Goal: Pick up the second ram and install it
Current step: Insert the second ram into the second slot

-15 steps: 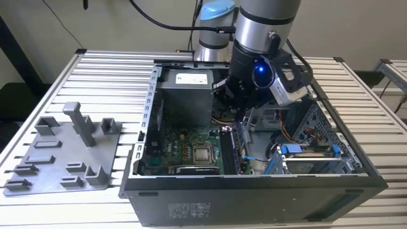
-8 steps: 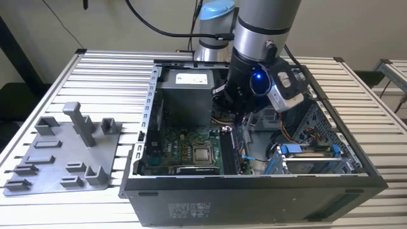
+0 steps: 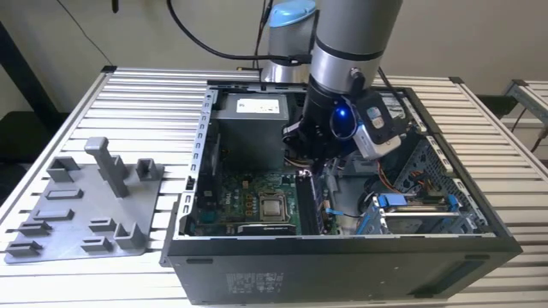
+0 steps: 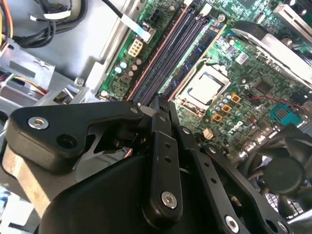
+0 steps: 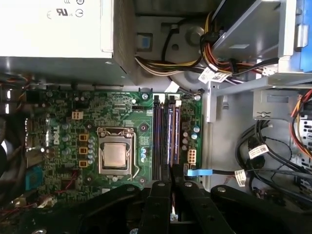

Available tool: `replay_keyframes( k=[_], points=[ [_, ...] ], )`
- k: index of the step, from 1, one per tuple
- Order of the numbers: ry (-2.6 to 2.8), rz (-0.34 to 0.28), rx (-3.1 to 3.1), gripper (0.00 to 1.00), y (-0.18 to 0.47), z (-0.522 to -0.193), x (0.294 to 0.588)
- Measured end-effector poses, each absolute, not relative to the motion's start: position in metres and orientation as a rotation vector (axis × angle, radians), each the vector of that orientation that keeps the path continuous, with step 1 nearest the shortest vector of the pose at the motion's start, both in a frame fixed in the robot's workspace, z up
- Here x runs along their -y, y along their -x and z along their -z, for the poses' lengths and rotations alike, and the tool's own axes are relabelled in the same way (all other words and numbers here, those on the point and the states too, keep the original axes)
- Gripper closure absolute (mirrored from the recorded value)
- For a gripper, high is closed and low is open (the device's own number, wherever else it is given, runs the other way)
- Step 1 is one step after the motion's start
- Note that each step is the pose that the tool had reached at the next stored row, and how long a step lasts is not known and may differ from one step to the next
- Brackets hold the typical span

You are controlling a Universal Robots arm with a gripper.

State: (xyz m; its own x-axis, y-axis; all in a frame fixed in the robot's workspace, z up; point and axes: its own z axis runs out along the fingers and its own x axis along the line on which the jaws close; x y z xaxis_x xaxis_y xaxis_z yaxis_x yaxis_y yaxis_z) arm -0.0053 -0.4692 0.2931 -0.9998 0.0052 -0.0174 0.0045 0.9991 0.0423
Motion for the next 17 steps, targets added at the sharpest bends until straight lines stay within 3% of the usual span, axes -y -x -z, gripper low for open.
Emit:
replay_keyframes(
  k=[17],
  points=[
    [-0.073, -0.065, -3.122, 0.87, 0.006, -0.262, 0.47]
  ],
)
